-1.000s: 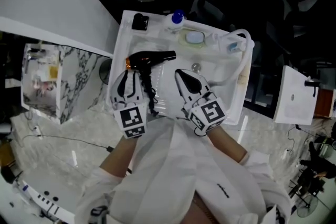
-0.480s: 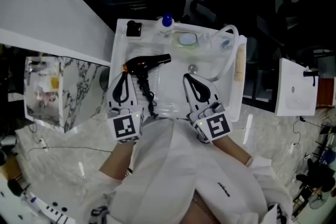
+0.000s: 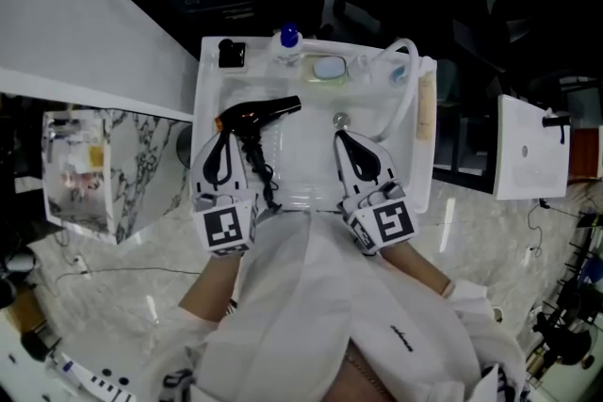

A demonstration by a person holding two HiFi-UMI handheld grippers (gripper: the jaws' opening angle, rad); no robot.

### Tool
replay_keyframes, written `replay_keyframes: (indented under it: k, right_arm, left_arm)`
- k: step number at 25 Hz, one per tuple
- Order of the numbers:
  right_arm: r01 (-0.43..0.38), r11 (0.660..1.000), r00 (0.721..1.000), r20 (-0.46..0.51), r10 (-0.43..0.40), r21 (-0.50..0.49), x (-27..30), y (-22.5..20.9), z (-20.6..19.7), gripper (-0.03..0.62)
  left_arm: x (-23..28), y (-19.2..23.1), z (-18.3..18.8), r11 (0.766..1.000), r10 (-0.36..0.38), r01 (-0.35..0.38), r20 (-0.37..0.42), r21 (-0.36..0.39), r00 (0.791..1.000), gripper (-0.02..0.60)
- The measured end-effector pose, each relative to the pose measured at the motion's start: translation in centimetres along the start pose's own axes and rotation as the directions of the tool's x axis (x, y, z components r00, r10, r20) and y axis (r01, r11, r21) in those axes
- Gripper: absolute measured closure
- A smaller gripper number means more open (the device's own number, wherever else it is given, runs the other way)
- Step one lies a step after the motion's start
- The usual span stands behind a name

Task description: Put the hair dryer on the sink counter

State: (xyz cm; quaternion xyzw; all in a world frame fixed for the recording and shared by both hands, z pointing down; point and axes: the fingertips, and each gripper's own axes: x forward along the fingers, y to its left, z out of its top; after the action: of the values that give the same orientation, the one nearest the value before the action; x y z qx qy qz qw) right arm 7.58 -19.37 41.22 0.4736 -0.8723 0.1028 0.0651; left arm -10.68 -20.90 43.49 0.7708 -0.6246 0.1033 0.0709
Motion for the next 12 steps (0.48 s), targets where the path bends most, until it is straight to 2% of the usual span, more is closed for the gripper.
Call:
replay_keyframes:
  k: [4, 12]
  right_arm:
    - [0.007, 1.0, 1.0, -0.003, -0.007, 0.004, 0.2, -0.2, -0.2, 0.577]
    - [-0.008, 1.0, 1.0, -0.011, 0.008, 0.01, 0.2, 0.0, -0.3, 0.577]
  left_arm:
    - [-0.1, -0.3, -0.1, 1.0, -0.009, 0.009, 0.002, 0.0, 1.0, 0.543]
    - [-0.4, 0.4, -1.4, 1.0, 0.022, -0.022, -0.04, 0.015, 0.999, 0.543]
